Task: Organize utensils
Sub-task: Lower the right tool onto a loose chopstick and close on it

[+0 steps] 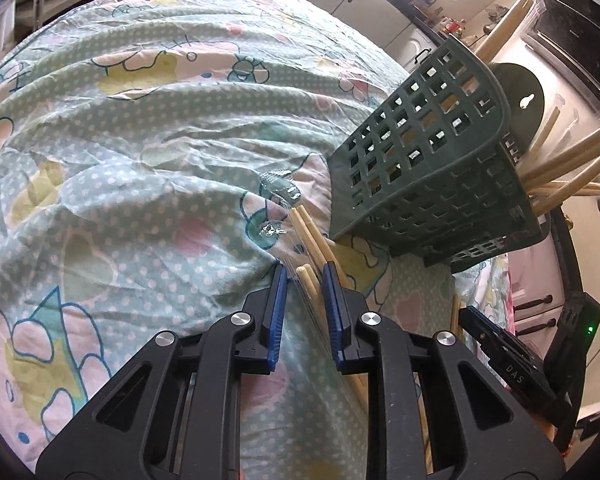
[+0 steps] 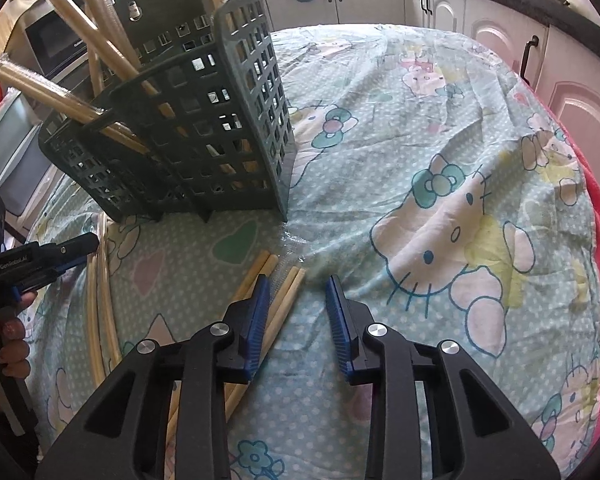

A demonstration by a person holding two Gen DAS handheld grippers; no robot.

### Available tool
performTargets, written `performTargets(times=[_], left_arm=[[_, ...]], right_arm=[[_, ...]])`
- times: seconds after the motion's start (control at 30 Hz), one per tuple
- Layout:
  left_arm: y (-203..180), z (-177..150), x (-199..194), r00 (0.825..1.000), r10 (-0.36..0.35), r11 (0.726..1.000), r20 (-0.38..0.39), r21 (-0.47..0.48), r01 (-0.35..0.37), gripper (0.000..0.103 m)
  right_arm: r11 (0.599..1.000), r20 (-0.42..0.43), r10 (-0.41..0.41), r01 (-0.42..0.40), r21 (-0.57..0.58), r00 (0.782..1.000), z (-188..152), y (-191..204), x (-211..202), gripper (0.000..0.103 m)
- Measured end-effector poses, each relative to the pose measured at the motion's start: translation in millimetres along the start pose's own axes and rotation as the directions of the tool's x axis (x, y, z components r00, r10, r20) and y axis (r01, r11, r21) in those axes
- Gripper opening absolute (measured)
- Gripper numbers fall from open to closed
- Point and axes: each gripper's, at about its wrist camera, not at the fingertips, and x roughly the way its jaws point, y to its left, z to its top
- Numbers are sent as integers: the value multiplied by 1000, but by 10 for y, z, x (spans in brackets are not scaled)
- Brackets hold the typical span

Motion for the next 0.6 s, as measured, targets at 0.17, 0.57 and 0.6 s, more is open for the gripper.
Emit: performTargets(times=[0.17,0.57,0.6], left_arm=[[8,21,14,1000,0,1000,3,-3,0,13],[108,43,8,999,-35,999,-4,-41,35,9],[113,36,-1,999,-40,998,-3,-46,40,8]], right_arm=[[1000,3,2,-2,9,1000,11,-24,11,21],[995,28,25,-27,91,999,66,-188,-95,6],[996,36,25,-28,88,999,74,-185,-128,5]])
